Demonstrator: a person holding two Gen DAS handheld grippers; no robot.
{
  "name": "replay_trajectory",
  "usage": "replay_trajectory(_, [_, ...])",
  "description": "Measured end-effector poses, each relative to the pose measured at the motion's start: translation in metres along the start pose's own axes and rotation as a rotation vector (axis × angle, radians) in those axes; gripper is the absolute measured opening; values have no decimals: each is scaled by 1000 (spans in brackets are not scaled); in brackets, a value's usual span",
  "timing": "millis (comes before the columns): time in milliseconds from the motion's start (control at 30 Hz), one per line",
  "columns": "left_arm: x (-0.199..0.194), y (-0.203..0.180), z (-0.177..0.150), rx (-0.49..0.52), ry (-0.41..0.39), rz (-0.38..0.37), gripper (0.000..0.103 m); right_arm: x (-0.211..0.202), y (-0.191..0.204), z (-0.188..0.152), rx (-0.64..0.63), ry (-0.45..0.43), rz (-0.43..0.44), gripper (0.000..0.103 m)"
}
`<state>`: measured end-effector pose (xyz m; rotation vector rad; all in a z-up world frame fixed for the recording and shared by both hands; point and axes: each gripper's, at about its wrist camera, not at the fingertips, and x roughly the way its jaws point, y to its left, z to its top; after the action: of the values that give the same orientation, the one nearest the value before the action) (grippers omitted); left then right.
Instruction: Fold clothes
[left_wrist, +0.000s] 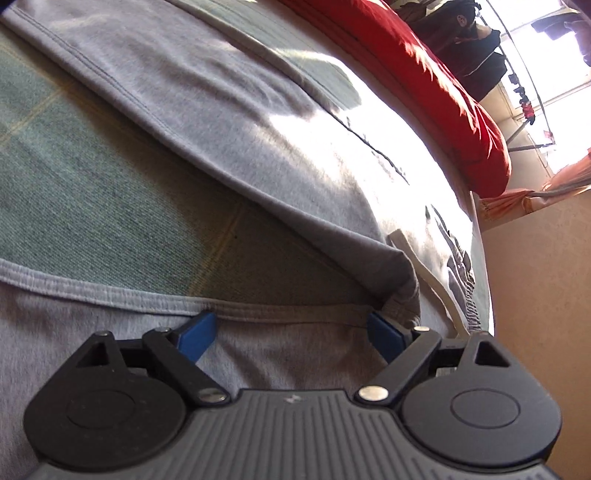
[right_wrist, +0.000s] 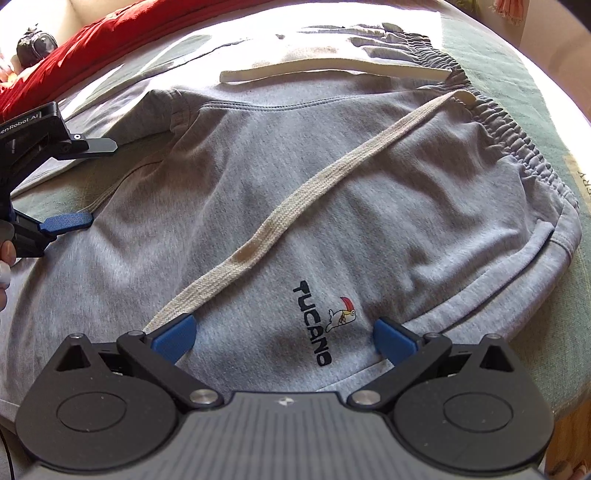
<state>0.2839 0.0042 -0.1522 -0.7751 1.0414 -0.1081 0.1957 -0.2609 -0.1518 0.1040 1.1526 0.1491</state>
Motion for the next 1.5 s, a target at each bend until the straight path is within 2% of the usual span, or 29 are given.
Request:
replay_trajectory(133, [-24, -9, 2, 54, -9, -22, 89, 3, 6, -3, -35, -13, -33, 103])
replay_trajectory(233, [-47, -10, 2, 84, -25, 17, 90, 3, 7, -4, -39, -19, -40, 103])
replay_trajectory(333, [-67, -13, -6, 158, -41, 76, 90, 0, 5, -3, -49, -15, -24, 103])
replay_trajectory(433, [-81, -9, -20, 217, -49, 88, 90, -9, -3, 0, 0, -24, 13, 103])
replay_trajectory(567, [-82, 23, -28, 163, -33, 148, 90, -14, -12, 0, 50, -18, 29, 103])
replay_trajectory(667, [-78, 57, -24, 85, -25, 219, 89, -13, -8, -5, 13, -19, 8, 103])
replay_trajectory(800, [-99, 84, -12, -25, -84, 183, 90, -9, -2, -14, -40, -41, -27, 103])
replay_trajectory(867, [-109, 88, -4, -35, -110, 178, 90, -8, 0, -15, -50, -47, -39, 103])
replay_trajectory(1000, [-110, 97, 4, -50, -82, 101, 91, -5, 2, -13, -45, -41, -61, 103])
replay_trajectory(1033, [-107, 99, 5, -47, -75, 101, 91, -5, 3, -14, -46, -42, -65, 103])
replay_trajectory(1133, [-94, 107, 12, -36, -93, 171, 90, -4, 5, -16, -53, -50, -80, 103])
replay_trajectory(1233, [-101, 111, 21, -77, -111, 150, 90, -4, 6, -16, -59, -53, -89, 103])
replay_trajectory(1333, [-118, 102, 22, -35, -119, 147, 90, -4, 7, -16, -57, -54, -94, 103])
replay_trajectory(1500, [-129, 104, -4, -20, -67, 129, 92, -1, 12, -16, -50, -62, -126, 103])
